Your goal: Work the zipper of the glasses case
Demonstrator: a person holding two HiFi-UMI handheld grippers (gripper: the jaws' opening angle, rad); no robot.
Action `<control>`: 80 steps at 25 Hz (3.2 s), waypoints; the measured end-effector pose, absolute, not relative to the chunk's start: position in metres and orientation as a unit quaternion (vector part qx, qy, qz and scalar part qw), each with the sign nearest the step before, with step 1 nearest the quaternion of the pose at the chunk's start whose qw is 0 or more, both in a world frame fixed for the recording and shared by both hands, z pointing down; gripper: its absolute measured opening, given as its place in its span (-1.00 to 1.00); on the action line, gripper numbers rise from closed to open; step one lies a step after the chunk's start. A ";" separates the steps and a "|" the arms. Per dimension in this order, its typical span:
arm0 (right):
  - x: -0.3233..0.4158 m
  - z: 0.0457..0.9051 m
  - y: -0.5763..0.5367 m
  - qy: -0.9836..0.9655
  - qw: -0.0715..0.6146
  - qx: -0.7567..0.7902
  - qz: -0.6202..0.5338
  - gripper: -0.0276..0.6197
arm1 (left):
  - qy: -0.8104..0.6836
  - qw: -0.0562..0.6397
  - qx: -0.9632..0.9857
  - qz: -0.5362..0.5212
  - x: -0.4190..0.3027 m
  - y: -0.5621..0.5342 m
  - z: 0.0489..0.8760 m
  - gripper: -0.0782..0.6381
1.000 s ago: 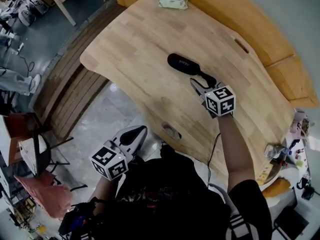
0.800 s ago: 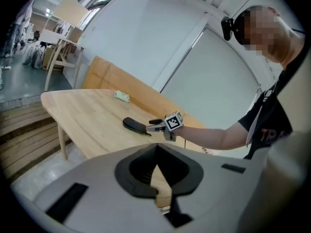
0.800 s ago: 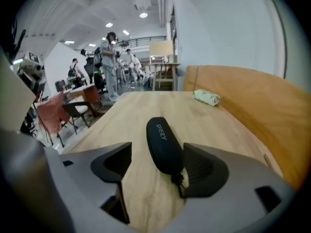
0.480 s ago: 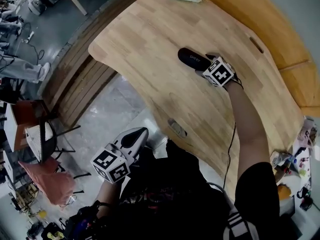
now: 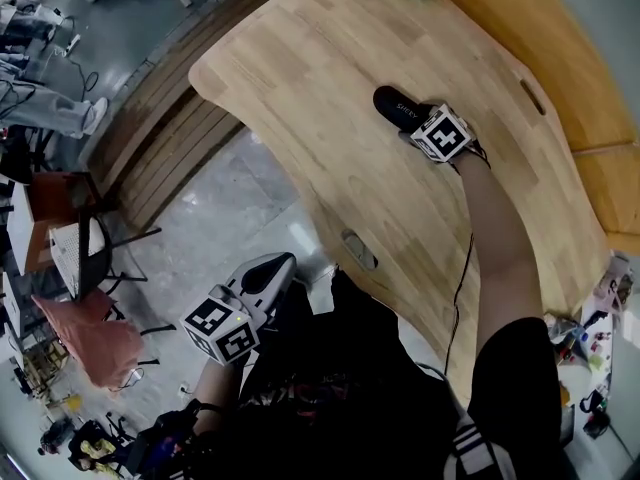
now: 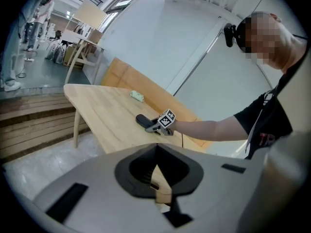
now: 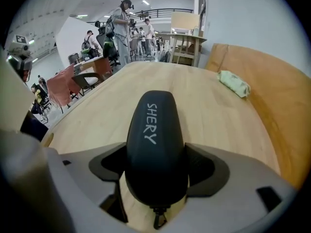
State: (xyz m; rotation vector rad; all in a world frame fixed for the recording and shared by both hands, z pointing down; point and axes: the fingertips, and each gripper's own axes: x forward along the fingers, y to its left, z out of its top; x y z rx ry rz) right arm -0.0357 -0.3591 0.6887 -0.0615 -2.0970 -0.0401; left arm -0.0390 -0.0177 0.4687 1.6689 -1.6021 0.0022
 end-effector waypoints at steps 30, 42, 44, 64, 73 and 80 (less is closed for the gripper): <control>-0.021 0.438 -0.193 -0.916 0.063 -0.171 0.356 0.18 | -0.568 0.323 0.754 -0.067 -0.053 -0.077 0.403 -0.27; -0.014 0.397 -0.094 -0.912 0.065 -0.231 0.333 0.18 | -0.424 0.335 0.831 -0.132 -0.036 -0.125 0.359 0.30; -0.018 0.393 -0.082 -0.911 0.070 -0.238 0.329 0.18 | -0.392 0.342 0.843 -0.136 -0.032 -0.126 0.355 0.31; -0.030 0.340 -0.065 -0.910 -0.061 -0.175 0.371 0.18 | -0.258 0.356 0.862 -0.251 -0.070 -0.103 0.304 0.21; -0.006 0.325 -0.084 -0.833 -0.250 -0.110 0.481 -0.14 | -0.178 0.416 0.783 -0.427 -0.127 -0.100 0.270 0.21; -0.024 0.314 -0.056 -0.796 -0.290 -0.136 0.513 -0.26 | -0.148 0.424 0.762 -0.466 -0.138 -0.092 0.265 0.21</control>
